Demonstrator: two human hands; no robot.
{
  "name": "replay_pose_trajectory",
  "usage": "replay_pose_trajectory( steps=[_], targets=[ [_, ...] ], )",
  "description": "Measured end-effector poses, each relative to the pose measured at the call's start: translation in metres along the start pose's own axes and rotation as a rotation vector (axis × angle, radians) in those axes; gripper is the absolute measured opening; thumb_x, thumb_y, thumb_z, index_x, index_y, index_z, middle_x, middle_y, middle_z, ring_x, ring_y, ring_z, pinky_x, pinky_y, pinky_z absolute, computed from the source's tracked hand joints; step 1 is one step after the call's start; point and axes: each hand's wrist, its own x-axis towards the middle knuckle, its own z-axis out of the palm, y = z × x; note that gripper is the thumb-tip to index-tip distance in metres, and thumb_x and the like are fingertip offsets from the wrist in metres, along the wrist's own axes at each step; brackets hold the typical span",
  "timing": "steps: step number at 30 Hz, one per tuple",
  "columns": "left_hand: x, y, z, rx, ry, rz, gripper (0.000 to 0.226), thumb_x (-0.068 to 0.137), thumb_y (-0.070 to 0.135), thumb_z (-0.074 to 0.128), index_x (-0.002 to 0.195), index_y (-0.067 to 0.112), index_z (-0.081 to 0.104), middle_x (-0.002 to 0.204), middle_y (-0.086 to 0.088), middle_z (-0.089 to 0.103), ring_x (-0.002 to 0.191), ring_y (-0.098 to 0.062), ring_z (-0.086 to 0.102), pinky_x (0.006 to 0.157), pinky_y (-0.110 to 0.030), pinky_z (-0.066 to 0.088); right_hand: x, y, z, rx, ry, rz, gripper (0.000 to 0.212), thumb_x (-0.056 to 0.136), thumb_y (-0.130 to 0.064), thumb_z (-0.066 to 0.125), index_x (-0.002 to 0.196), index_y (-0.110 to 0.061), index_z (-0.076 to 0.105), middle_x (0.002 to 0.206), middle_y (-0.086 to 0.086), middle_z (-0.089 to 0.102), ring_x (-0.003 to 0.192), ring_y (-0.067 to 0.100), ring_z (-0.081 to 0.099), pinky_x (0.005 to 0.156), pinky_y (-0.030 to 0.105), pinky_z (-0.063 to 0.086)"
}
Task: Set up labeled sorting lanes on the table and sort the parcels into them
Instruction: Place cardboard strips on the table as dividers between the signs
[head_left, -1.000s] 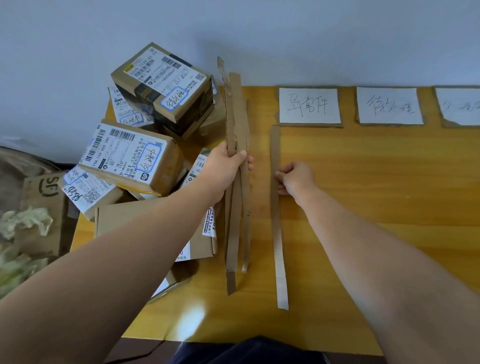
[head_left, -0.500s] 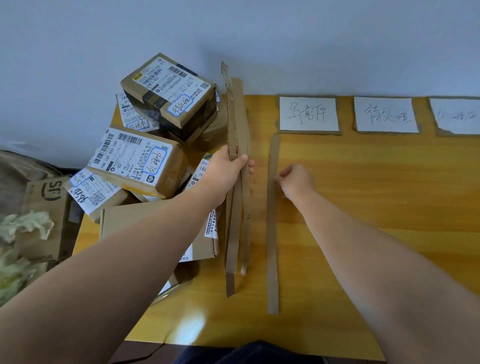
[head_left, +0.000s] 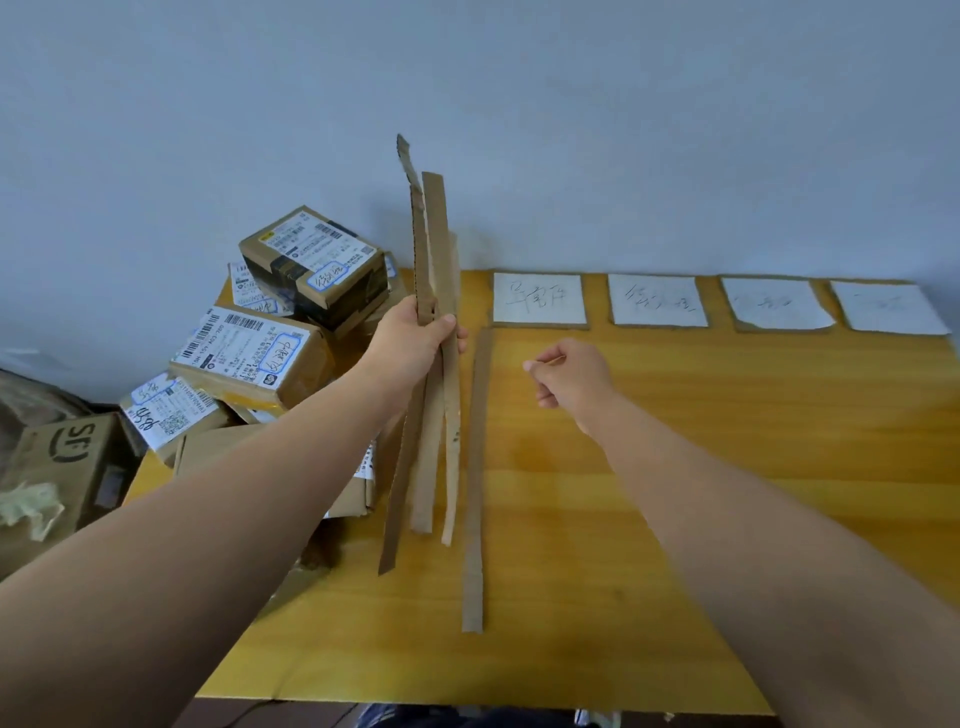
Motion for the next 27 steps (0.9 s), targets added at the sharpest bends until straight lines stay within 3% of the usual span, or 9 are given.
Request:
replay_pose_trajectory(
  steps=[4, 9, 13, 16, 22, 27],
  targets=[
    [-0.029, 0.02, 0.024, -0.007, 0.027, 0.022, 0.028, 0.098, 0.016, 0.05, 0.125, 0.007, 0.051, 0.086, -0.001, 0.069, 0.078, -0.013, 0.066, 0.076, -0.031, 0.054, -0.025, -0.006, -0.039, 0.033, -0.021, -0.045, 0.01, 0.09, -0.014, 0.065, 0.094, -0.007, 0.06, 0.071, 0.006, 0.061, 0.055, 0.015, 0.058, 0.049, 0.022, 0.051],
    [-0.062, 0.027, 0.063, 0.006, 0.053, 0.029, 0.023, 0.097, 0.019, 0.053, 0.116, 0.009, 0.056, 0.087, -0.004, 0.07, 0.079, -0.016, 0.067, 0.072, -0.031, 0.054, -0.056, -0.007, -0.083, 0.061, -0.07, -0.102, 0.014, 0.093, -0.02, 0.062, 0.099, -0.008, 0.062, 0.077, 0.006, 0.063, 0.052, 0.013, 0.055, 0.044, 0.02, 0.046],
    [-0.085, 0.022, 0.094, -0.072, 0.026, -0.01, 0.018, 0.094, 0.018, 0.058, 0.108, 0.007, 0.059, 0.081, -0.007, 0.069, 0.083, -0.025, 0.068, 0.085, -0.042, 0.055, -0.075, -0.001, -0.106, 0.127, -0.125, -0.151, 0.024, 0.093, -0.026, 0.061, 0.104, -0.005, 0.063, 0.08, 0.005, 0.064, 0.057, 0.014, 0.055, 0.048, 0.022, 0.046],
    [-0.098, 0.013, 0.116, -0.113, -0.03, -0.017, 0.005, 0.094, 0.015, 0.058, 0.097, 0.011, 0.059, 0.083, -0.008, 0.067, 0.081, -0.024, 0.066, 0.085, -0.04, 0.054, -0.087, 0.006, -0.118, 0.166, -0.172, -0.172, 0.029, 0.093, -0.031, 0.061, 0.106, -0.005, 0.066, 0.082, 0.004, 0.064, 0.065, 0.014, 0.056, 0.052, 0.023, 0.048],
    [-0.116, -0.007, 0.154, -0.087, -0.079, -0.066, 0.019, 0.093, 0.019, 0.061, 0.108, 0.008, 0.06, 0.085, -0.007, 0.068, 0.08, -0.02, 0.066, 0.082, -0.037, 0.054, -0.096, 0.027, -0.133, 0.187, -0.227, -0.134, 0.025, 0.092, -0.031, 0.063, 0.101, -0.008, 0.066, 0.083, 0.003, 0.065, 0.069, 0.013, 0.057, 0.056, 0.024, 0.052],
    [-0.119, -0.014, 0.165, -0.044, -0.092, -0.082, 0.009, 0.093, 0.018, 0.061, 0.101, 0.017, 0.058, 0.089, -0.003, 0.067, 0.081, -0.017, 0.063, 0.079, -0.032, 0.053, -0.091, 0.038, -0.129, 0.182, -0.246, -0.095, 0.017, 0.09, -0.024, 0.066, 0.099, -0.009, 0.066, 0.082, 0.001, 0.064, 0.07, 0.012, 0.058, 0.059, 0.024, 0.054]
  ],
)
